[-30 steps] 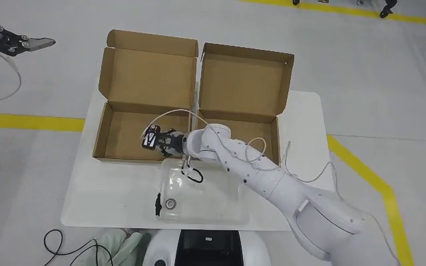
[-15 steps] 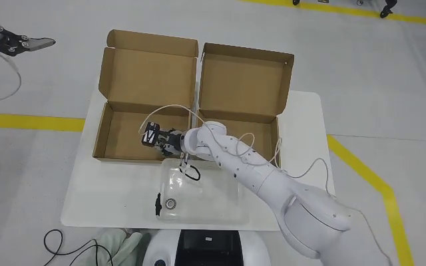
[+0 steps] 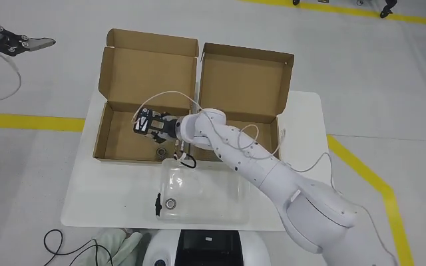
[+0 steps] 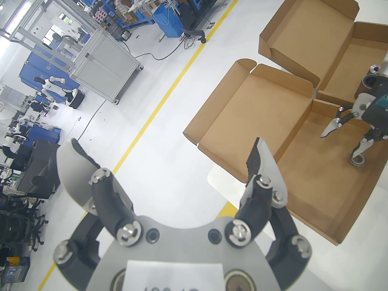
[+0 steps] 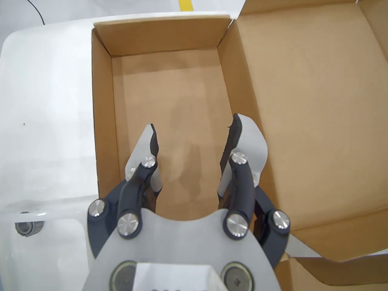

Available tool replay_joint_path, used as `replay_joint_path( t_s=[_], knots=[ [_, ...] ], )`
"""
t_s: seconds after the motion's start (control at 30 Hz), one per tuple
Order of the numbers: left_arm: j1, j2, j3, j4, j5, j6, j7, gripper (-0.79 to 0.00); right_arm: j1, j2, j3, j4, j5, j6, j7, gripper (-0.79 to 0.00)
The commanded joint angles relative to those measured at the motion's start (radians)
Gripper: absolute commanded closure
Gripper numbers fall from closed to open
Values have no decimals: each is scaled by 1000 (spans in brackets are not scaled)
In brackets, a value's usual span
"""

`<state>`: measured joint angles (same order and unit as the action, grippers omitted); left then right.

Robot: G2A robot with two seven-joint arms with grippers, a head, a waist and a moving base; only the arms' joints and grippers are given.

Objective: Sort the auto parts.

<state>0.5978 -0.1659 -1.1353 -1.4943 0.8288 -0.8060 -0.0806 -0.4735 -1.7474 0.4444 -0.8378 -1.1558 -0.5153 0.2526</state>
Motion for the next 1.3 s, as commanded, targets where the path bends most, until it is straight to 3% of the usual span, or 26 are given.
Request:
replay_joint_path(
  t_s=[0.0, 0.17, 0.4, 0.53, 0.87, 1.1, 1.17, 1.2, 1.27],
  knots=[
    [0, 0, 0, 0, 0, 0, 0, -785, -24, 25, 33, -82, -3, -14, 46, -471],
    [0, 0, 0, 0, 0, 0, 0, -785, -108, 97, 141, -289, 2, -99, 152, -517],
    [0, 0, 0, 0, 0, 0, 0, -785, -343, 197, 278, -664, -25, -199, 350, -588],
    [0, 0, 0, 0, 0, 0, 0, -785, -473, 235, 329, -786, -39, -263, 346, -536],
    [0, 0, 0, 0, 0, 0, 0, -785, -750, 312, 380, -929, -266, -339, 300, -557],
    [0, 0, 0, 0, 0, 0, 0, -785, -802, 330, 346, -885, -362, -341, 232, -576],
    [0, 0, 0, 0, 0, 0, 0, -785, -790, 328, 332, -856, -370, -332, 195, -668],
    [0, 0, 0, 0, 0, 0, 0, -785, -779, 328, 327, -840, -384, -322, 183, -779],
    [0, 0, 0, 0, 0, 0, 0, -785, -765, 326, 319, -811, -395, -304, 149, -785]
  ],
)
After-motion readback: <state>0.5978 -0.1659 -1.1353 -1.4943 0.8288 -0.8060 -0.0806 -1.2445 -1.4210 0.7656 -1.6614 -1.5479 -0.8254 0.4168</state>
